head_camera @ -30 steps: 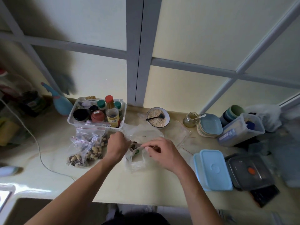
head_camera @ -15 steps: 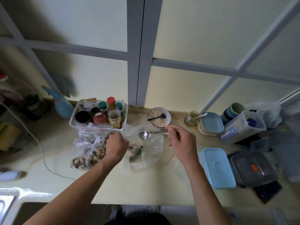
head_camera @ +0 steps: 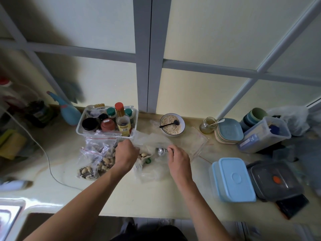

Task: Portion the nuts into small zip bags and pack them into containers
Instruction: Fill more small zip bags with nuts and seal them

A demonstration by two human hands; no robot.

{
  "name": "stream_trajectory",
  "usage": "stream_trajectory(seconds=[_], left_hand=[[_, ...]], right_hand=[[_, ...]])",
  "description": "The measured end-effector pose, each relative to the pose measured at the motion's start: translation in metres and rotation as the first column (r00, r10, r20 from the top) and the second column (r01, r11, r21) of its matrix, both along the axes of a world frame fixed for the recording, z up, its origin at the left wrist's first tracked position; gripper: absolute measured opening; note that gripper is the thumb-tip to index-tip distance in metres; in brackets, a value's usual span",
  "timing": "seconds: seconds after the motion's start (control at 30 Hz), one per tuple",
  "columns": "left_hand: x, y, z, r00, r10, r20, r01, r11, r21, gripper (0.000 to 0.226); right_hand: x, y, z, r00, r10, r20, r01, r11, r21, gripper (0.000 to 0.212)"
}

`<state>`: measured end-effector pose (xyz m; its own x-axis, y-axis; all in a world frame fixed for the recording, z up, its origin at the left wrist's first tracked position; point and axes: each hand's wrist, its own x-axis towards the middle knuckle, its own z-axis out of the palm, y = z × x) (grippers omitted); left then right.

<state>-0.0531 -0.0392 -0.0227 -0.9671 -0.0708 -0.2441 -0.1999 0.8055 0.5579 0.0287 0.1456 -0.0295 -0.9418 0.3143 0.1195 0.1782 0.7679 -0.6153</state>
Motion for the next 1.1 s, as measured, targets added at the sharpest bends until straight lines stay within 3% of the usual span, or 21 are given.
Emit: stream_trajectory(seconds=[0.2, 0.4, 0.57, 0.9, 0.97, 1.1], left_hand=[[0.002, 0.017, 0.018, 1.000, 0.027, -0.011, -0.026, 0.999, 0.028, 0.024], [-0.001, 0.045, 0.041, 0.991, 0.013, -0.130, 0.000, 0.995, 0.099, 0.019], [-0.002, 0.071, 0.056, 0.981, -0.016, -0.195, 0.037, 0.994, 0.106, 0.017], [0.000, 0.101, 0.065, 0.971, 0.008, -0.238, 0.021, 0.993, 0.117, 0.016], [0.000, 0.102, 0.064, 0.968, 0.019, -0.248, 0.014, 0.991, 0.131, 0.021], [-0.002, 0.098, 0.056, 0.964, 0.023, -0.265, -0.009, 0.998, 0.055, 0.015]], right_hand=[[-0.003, -0.004, -0.006, 0.999, 0.035, 0.026, -0.037, 0.997, 0.074, 0.020], [0.000, -0.001, -0.011, 0.999, 0.035, 0.026, -0.035, 0.999, 0.024, 0.021], [0.003, 0.010, -0.014, 1.000, -0.021, 0.006, 0.021, 0.995, -0.102, 0.020], [0.000, 0.040, -0.017, 0.987, -0.065, 0.146, 0.114, 0.927, -0.357, 0.027], [-0.003, 0.047, -0.015, 0.973, -0.099, 0.209, 0.188, 0.866, -0.464, 0.027], [-0.003, 0.057, -0.012, 0.928, -0.184, 0.324, 0.368, 0.591, -0.718, 0.025]])
